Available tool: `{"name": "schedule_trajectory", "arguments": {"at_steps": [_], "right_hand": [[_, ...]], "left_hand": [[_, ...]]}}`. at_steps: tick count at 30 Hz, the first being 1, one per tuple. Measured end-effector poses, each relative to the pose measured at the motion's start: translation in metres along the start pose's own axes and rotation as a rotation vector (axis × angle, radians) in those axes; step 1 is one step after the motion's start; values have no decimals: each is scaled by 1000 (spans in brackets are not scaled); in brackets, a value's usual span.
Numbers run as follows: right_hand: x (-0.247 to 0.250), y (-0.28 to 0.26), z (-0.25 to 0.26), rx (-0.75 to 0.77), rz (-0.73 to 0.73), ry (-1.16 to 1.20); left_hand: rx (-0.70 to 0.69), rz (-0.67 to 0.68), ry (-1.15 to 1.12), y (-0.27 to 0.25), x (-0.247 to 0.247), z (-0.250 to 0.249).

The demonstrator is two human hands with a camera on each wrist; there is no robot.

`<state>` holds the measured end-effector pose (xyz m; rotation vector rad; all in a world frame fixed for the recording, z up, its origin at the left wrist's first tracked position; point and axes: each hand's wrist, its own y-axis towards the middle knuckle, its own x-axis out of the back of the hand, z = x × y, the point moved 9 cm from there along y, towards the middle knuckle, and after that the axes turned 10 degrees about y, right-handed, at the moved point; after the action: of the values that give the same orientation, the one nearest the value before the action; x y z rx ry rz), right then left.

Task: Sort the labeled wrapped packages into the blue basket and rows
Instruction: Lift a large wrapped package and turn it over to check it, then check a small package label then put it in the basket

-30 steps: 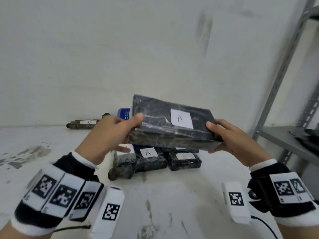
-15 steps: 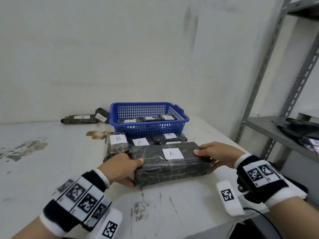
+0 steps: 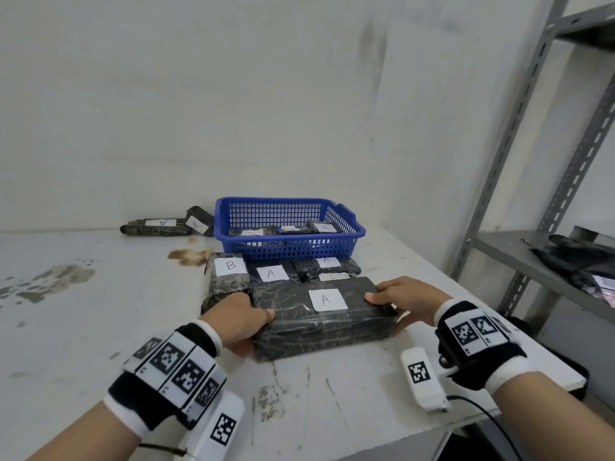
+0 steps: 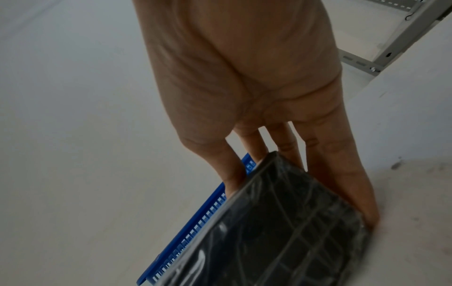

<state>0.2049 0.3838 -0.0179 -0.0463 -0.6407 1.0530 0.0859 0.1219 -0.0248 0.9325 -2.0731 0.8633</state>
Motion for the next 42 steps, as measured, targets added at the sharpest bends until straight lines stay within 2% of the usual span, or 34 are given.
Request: {"name": "schedule_trajectory", "arguments": {"at_steps": [7, 10, 13, 18, 21, 25, 28, 31, 35, 38, 42], "right_hand": [[4, -1, 3, -12, -14, -65], [17, -11, 29, 91, -204, -184], [20, -25, 63, 270, -338, -124], [-27, -37, 118, 511, -278, 123], [-75, -26, 148, 566, -207, 171], [-145, 6, 190, 556, -88, 199], [-187, 32, 224, 538, -42, 188], [-228, 63, 263, 494, 17, 161], [-269, 111, 297, 366, 74, 6], [-282, 149, 304, 285, 1, -215], [-286, 185, 312, 306, -147, -445]], "left_hand": [[-2, 40, 49, -2, 4, 5], [-2, 8, -5, -1, 14, 13], [4, -56, -123, 0, 33, 21], [71, -184, -217, 3, 84, 49], [114, -268, -271, 11, 119, 77], [157, -381, -345, 30, 158, 129], [184, -412, -430, 41, 172, 164], [200, -408, -509, 54, 179, 191], [196, -338, -584, 72, 175, 210], [194, -325, -635, 83, 172, 221], [210, -343, -681, 95, 171, 233]]}}
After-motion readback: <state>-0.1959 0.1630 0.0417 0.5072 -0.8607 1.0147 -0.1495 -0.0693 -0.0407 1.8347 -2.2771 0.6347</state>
